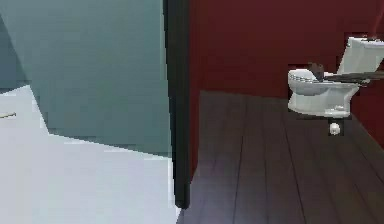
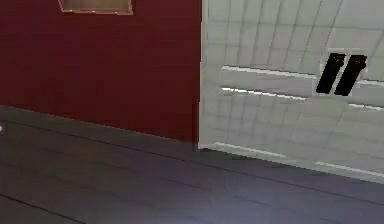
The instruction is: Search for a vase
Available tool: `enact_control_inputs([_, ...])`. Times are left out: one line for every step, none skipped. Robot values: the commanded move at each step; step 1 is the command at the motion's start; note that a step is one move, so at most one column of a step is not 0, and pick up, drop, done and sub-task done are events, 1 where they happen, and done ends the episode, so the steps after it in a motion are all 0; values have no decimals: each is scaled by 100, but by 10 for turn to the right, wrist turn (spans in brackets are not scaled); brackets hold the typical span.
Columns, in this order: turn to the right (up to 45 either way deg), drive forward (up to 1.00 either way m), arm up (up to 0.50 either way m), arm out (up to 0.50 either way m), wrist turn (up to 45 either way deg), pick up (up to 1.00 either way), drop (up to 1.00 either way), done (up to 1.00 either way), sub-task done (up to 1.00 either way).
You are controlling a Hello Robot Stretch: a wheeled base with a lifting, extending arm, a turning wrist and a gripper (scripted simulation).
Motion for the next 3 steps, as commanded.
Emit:
enact_control_inputs([450,0,0,0,0,0,0,0,0])
enact_control_inputs([450,0,0,0,0,0,0,0,0])
enact_control_inputs([150,0,0,0,0,0,0,0,0])
